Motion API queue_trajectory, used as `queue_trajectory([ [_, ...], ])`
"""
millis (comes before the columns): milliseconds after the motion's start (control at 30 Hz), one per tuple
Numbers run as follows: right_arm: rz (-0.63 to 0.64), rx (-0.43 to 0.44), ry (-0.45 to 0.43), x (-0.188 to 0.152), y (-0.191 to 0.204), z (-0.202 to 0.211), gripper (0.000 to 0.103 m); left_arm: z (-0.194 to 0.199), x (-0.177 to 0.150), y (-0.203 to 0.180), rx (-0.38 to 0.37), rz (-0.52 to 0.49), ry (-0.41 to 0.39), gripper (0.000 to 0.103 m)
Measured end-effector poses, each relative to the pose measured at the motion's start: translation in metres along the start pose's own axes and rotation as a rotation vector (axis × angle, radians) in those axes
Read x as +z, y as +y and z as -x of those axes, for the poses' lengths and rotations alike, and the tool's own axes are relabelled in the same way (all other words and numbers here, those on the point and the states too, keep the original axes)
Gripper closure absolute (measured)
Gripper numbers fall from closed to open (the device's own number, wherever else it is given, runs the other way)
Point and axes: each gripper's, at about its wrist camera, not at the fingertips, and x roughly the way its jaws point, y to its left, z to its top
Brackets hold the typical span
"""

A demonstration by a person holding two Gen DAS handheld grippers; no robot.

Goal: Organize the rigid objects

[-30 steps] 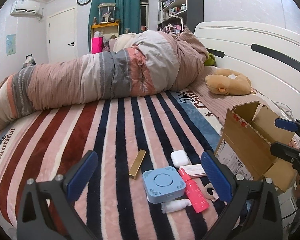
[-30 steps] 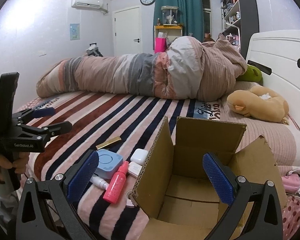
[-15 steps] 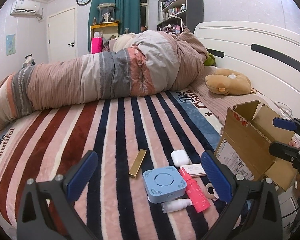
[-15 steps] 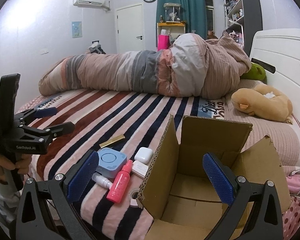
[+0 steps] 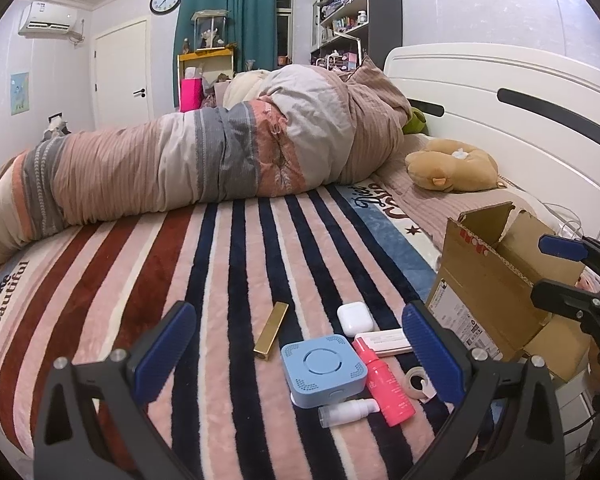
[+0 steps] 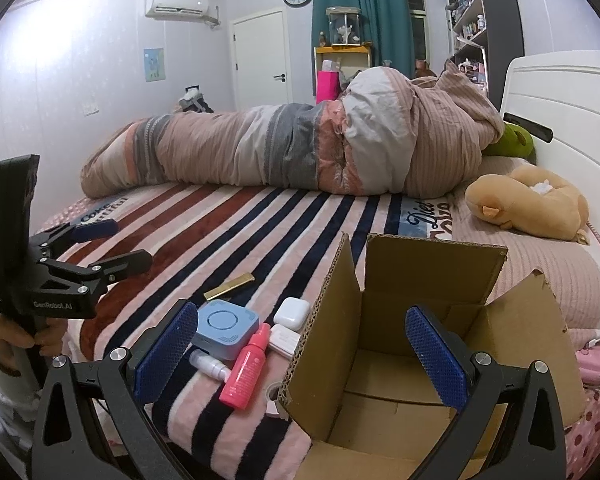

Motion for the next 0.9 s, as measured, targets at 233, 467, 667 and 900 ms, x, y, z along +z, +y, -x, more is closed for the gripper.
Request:
queue_trajectory([
  [233,-0.026,0.01,-0.004,0.002,0.0,0.0,0.0,0.0,0.0,0.0,0.0,-0.001,-0.001,0.0],
  [467,-0.031,0.006,-0.003,0.0,-0.002,0.001,0.0,0.0,0.0,0.0,-0.005,0.002,-0.001,0.0],
  [667,0.073,-0.028,-0.009,0.004,0.016,0.005,0.0,0.003,-0.002,0.012,-0.017,0.027,-0.019,0.0],
  [900,0.124,0.061,0.046,0.016,0.066,-0.021,0.022,-0.001,-0.016,0.06,-0.055,0.09,-0.001,0.0],
])
